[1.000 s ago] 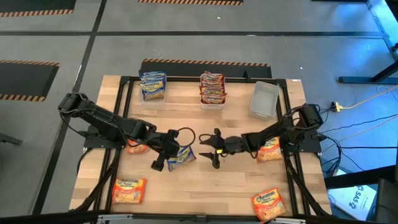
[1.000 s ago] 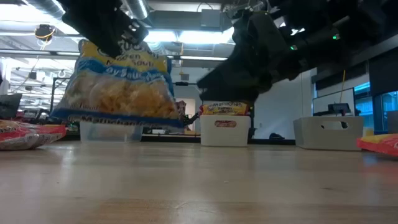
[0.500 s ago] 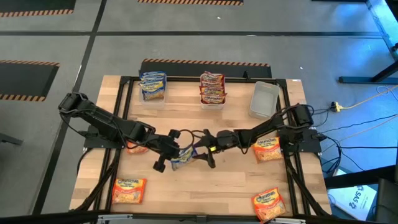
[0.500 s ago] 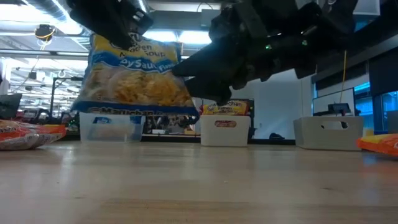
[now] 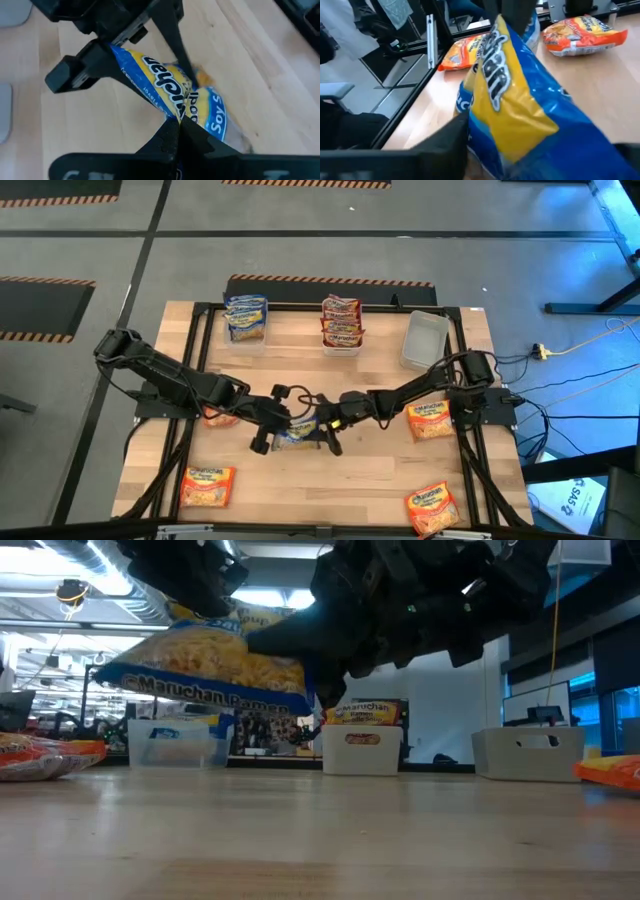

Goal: Sort Maruchan noodles
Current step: Put the blue noodle pack into the transparent bin

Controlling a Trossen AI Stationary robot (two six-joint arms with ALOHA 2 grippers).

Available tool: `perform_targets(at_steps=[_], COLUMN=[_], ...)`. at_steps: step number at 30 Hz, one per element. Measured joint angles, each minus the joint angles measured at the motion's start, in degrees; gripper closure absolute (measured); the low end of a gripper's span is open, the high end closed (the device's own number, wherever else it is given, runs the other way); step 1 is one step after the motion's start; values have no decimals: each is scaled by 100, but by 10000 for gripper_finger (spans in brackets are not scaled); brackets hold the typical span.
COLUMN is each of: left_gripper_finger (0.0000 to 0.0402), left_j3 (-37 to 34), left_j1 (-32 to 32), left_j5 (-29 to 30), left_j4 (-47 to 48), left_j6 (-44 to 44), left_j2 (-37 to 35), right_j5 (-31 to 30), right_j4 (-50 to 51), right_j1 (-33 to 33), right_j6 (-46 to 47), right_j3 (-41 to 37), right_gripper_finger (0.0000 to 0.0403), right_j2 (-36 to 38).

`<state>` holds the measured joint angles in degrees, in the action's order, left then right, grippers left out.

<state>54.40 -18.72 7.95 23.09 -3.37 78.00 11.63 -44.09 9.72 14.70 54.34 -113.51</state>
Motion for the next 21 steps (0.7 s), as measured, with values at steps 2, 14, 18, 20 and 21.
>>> perform_targets(at_steps=[2, 14, 18, 20, 21], left_gripper_finger=[401, 280, 229, 208, 199], left_j3=[1, 6, 10, 10, 10], left_j1=[-2, 207, 301, 337, 338], left_j5=[-18, -282, -252, -183, -140], left_j4=[17, 560, 417, 386, 403], left_j6=[175, 2001, 2347, 2383, 2426], left_j2=[0, -406, -598, -570, -526], right_j5=[-84, -282, -430, -529, -621], right_j4=[53, 554, 520, 540, 567], right_j1=[0, 7, 31, 73, 110], right_j6=[-3, -294, -495, -771, -929], right_j3=[3, -3, -1, 45, 106], right_gripper_finger=[289, 377, 376, 380, 382], right_j2=[0, 33, 33, 33, 33])
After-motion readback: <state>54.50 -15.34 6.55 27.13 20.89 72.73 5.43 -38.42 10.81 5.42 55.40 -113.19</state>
